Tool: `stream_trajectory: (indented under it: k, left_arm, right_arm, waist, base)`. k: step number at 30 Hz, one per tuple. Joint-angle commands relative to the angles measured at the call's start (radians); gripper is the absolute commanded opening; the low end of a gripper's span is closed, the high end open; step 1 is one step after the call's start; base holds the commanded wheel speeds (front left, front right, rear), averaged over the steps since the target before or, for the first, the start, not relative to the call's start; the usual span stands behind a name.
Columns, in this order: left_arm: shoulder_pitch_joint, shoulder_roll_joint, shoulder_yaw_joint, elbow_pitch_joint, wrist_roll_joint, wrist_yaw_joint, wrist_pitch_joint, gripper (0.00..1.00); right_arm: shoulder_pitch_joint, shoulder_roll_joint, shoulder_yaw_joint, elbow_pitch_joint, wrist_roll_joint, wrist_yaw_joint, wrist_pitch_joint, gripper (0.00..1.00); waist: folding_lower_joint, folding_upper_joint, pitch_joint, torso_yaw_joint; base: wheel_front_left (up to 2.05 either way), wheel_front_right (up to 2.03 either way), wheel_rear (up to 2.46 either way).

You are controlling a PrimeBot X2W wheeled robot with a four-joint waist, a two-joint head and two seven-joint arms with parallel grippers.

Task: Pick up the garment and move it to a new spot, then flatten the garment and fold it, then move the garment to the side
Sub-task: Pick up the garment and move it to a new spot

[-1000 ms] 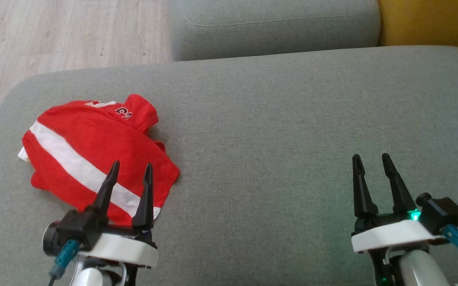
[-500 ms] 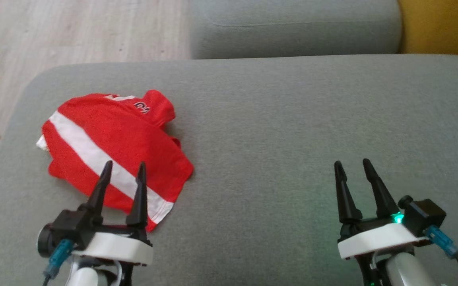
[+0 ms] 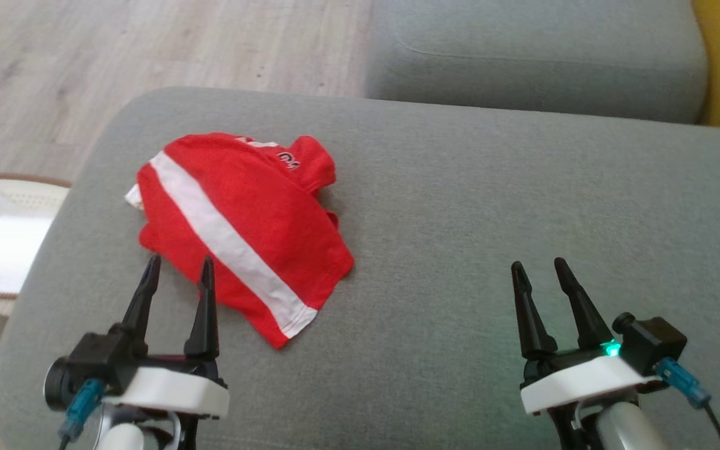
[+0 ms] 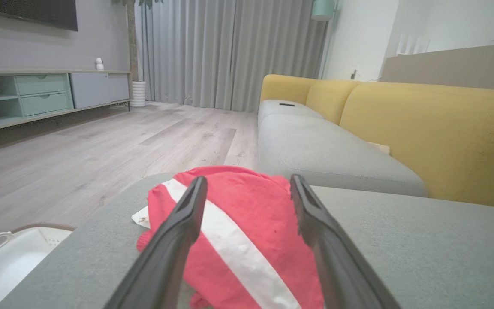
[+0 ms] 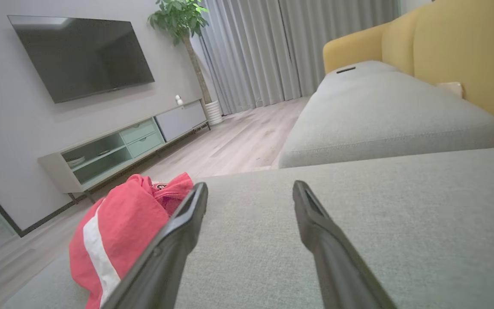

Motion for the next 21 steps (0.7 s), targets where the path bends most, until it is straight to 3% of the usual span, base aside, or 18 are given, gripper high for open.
stream_trajectory:
  k: [1,13,21]
  left_arm:
    - [-0.019,-0.002,0.035,-0.036,0.016,-0.004,-0.012,1.0]
    - [-0.042,-0.002,0.07,-0.035,0.032,-0.01,-0.012,1.0]
    - [-0.21,0.041,0.104,0.083,0.05,-0.053,-0.012,1.0]
  right_arm:
    - [-0.033,-0.006,0.025,-0.028,0.005,-0.001,-0.011,1.0]
    - [-0.04,-0.006,0.036,-0.032,0.004,-0.001,-0.011,1.0]
    - [-0.078,-0.006,0.016,-0.06,-0.028,-0.001,-0.011,1.0]
  waist:
    - [0.0,0.0,-0.007,0.021]
    - [0.0,0.0,0.025,0.03]
    - [0.0,0.0,0.134,0.017]
  base:
    - [0.0,0.0,0.0]
    - [0.0,0.0,0.0]
    - [0.0,0.0,0.0]
